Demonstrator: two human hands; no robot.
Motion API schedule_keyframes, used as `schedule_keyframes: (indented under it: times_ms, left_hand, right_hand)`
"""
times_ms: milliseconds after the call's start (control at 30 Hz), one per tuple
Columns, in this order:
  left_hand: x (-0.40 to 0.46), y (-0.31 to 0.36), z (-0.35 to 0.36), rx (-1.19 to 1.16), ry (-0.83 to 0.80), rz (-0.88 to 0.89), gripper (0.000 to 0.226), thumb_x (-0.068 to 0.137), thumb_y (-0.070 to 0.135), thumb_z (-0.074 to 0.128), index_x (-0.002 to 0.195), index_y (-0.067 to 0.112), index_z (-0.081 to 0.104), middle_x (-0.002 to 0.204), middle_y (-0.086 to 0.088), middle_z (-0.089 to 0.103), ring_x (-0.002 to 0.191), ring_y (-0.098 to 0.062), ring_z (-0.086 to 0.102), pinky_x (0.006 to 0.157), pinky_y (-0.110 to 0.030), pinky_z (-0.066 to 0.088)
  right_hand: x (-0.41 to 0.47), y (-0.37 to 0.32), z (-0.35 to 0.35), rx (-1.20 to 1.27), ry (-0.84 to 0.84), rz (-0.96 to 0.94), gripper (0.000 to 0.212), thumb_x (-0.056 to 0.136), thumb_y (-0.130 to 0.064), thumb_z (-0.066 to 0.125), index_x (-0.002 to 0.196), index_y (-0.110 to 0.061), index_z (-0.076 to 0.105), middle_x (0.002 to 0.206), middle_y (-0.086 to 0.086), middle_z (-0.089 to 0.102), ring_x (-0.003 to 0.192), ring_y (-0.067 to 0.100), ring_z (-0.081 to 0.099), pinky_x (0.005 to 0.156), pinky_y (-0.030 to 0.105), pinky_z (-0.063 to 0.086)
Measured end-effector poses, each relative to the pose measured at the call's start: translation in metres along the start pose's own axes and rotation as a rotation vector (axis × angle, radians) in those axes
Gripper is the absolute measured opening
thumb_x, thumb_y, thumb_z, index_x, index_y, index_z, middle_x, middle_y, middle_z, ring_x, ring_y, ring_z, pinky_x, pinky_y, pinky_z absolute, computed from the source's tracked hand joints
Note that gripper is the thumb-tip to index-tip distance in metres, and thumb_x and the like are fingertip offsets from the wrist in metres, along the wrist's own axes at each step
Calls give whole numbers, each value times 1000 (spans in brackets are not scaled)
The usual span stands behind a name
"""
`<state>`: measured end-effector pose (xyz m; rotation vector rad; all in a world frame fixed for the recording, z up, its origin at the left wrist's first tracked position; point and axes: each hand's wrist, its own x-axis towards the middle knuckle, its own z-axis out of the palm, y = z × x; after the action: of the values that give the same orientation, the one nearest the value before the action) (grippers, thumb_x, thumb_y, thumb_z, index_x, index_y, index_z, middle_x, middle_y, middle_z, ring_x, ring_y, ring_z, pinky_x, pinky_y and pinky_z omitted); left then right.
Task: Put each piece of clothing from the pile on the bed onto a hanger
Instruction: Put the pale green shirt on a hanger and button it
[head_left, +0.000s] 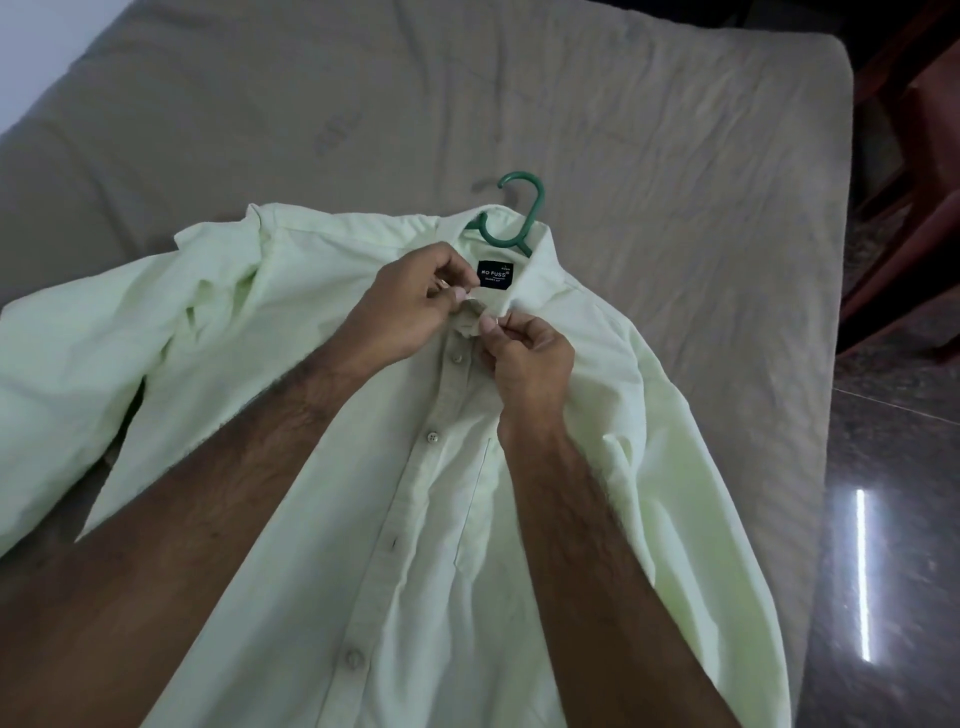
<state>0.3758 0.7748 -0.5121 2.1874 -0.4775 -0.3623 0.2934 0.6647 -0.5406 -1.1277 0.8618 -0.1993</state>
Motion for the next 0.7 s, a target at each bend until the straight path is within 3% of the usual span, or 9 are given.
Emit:
schedule_keyframes:
  times_ms: [100,200,333,400,533,700]
  left_hand:
    - [-2,-3,1,78,16,81,29,87,-2,65,109,17,68,102,3,65,84,-4,60,78,-12,48]
    - [3,-7,2,200,47,124,19,85,5,73,101,15,73,96,4,60,81,-1,57,73,-8,43]
    - [7,-5,-2,212,69,122,4,86,14,75,90,15,74,88,7,61,78,-3,60,73,-10,46]
    - [7,-1,-4,183,71,86,3,88,17,73,88,14,72,86,8,66,79,-5,64,75,-19,51]
    - [9,2,-9,222,51,26,4,91,16,70,89,12,70,73,16,59,77,-4,64,68,-16,45]
    - [10,3,-10,205,42,1,4,92,13,66,88,13,68,80,13,60,78,-9,62,68,-16,43]
  right_hand:
    - [6,3,-3,-89,12,6,9,87,-6,74,89,1,68,72,7,66,64,16,61,74,35,59]
    - [8,1,-10,-116,-44,17,16,88,-8,75,93,6,69,75,12,69,64,16,63,72,33,57]
    - [5,-8,-21,-210,-159,-6,13,82,-6,80,83,-3,68,73,11,71,69,20,67,78,38,58]
    - [4,-11,-26,-230,-209,11,13,82,-1,79,82,-4,67,72,11,70,68,20,67,76,34,59]
    - [4,-13,-28,-224,-219,74,8,87,0,73,81,-2,68,75,14,69,74,23,66,87,43,59]
    - [-3,-19,-27,7,-296,214,17,90,2,67,76,-4,61,72,10,66,67,16,65,73,27,59]
